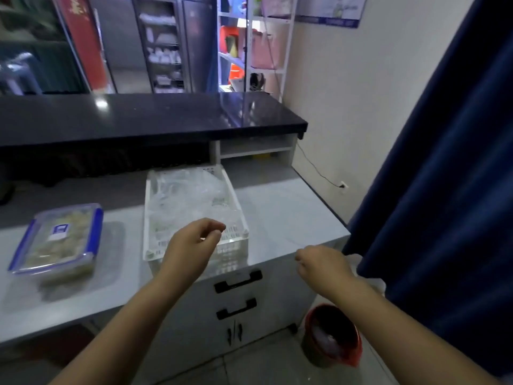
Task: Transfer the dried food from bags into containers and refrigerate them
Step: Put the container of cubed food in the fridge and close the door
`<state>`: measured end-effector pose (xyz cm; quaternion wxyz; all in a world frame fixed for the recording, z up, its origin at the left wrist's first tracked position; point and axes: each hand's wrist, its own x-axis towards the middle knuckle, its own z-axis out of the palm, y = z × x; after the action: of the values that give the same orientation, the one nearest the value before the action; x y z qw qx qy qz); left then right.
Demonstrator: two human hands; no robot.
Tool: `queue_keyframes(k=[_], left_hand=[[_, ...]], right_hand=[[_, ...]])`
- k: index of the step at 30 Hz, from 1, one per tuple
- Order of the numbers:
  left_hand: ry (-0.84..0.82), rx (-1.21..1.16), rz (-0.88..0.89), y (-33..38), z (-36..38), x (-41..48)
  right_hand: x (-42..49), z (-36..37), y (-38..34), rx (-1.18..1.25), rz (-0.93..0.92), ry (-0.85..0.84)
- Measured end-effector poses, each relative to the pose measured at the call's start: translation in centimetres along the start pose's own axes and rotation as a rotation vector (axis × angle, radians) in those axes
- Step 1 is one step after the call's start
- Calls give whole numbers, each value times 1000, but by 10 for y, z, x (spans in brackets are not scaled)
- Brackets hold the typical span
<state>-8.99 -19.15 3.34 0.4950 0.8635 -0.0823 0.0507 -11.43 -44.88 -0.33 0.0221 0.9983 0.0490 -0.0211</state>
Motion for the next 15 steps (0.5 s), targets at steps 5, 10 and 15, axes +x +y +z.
queue_keyframes(k=[5,10,15], left_hand=[[185,-30,-105,-38,-54,6],[355,15,-173,-60,-93,12],[539,12,-314,-82,-127,8]], right_hand=[[56,-13,-60,-30,-206,43],[111,-31,-110,-80,-446,83],[168,-38,-151,-39,-648,123]])
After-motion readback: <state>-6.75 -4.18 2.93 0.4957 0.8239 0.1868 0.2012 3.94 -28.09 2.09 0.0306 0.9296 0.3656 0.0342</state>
